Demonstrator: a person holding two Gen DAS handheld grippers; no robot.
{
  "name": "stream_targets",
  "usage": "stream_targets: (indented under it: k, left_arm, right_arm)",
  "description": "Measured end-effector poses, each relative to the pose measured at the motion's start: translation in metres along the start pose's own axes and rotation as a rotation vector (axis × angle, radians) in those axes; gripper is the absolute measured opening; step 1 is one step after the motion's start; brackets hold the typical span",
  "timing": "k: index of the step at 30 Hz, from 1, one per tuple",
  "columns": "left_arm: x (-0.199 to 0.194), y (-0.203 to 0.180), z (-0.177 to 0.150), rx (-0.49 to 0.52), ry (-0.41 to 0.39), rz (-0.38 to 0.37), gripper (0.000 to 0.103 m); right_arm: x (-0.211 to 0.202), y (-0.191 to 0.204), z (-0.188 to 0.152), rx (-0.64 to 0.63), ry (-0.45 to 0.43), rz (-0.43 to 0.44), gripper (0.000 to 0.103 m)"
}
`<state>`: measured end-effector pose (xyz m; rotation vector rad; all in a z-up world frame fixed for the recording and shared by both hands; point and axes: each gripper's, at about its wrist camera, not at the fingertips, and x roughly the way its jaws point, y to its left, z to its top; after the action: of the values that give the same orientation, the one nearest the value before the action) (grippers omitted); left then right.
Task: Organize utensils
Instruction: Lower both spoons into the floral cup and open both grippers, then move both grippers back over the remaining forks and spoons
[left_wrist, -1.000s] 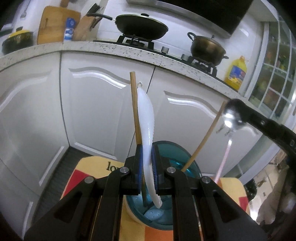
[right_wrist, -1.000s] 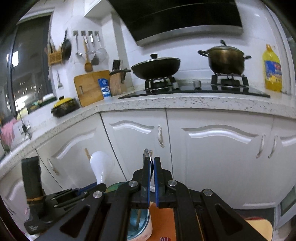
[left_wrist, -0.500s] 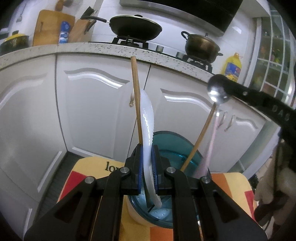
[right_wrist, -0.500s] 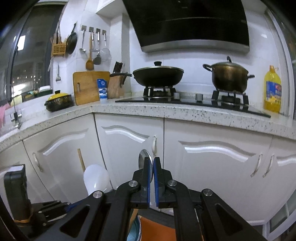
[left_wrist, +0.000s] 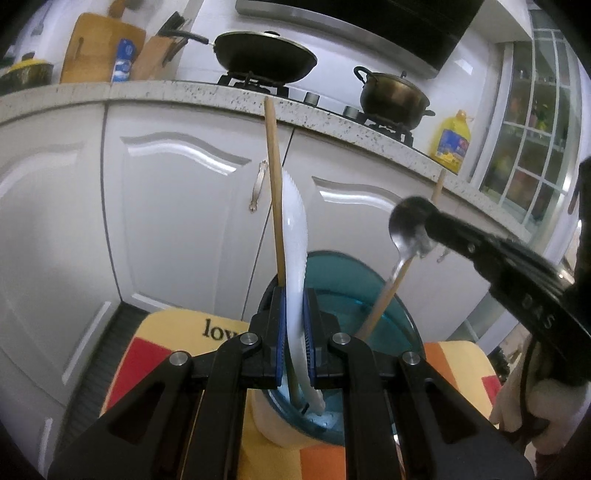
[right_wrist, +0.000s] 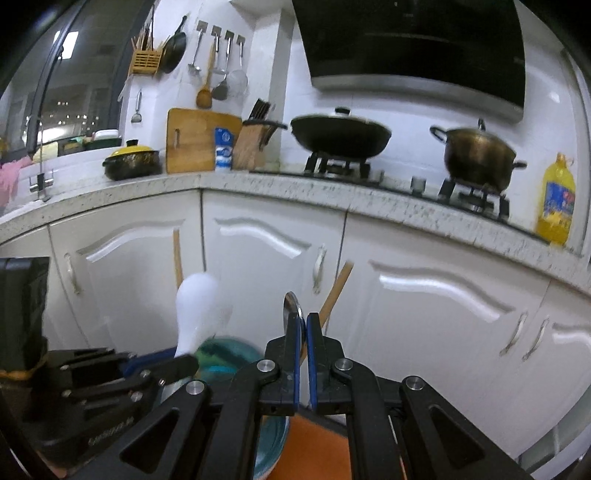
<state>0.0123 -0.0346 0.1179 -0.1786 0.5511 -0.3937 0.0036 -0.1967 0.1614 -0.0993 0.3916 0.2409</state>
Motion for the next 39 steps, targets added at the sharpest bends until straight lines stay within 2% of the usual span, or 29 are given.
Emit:
stream_targets:
  k: [8,13,15,19,23,32,39]
  left_arm:
    - [-0.008,0.000,-0.009,-0.016,0.011,-0.011,0.008]
    - [-0.014,-0.005,-0.015,-0.023,0.028,-0.022,0.008]
    - [-0.017,-0.008,-0.018,-0.012,0.035,-0.021,0.008]
    - [-0.022,-0.012,-0.021,-0.009,0.046,-0.026,0.009]
    - [-0.028,-0.016,-0.022,-0.007,0.061,-0.039,0.021]
    - [-0.050,-0.025,-0.025,0.003,0.080,-0.046,0.039]
    - [-0.073,-0.037,-0.024,0.014,0.079,-0.037,0.040]
  right_arm:
    - [-0.004,-0.004,-0.014,0.048,0.076,0.072,0.003]
    - [-0.010,-0.002,-0.015,0.048,0.097,0.083,0.013]
    - [-0.016,-0.002,-0.015,0.055,0.093,0.090,0.023]
    - [-0.027,-0.001,-0.013,0.048,0.086,0.086,0.024]
    - [-0.036,-0.004,-0.013,0.070,0.090,0.075,0.026]
    - [-0.062,-0.013,-0.014,0.106,0.077,0.053,0.029]
    - [-0.082,-0.016,-0.021,0.126,0.078,0.045,0.033]
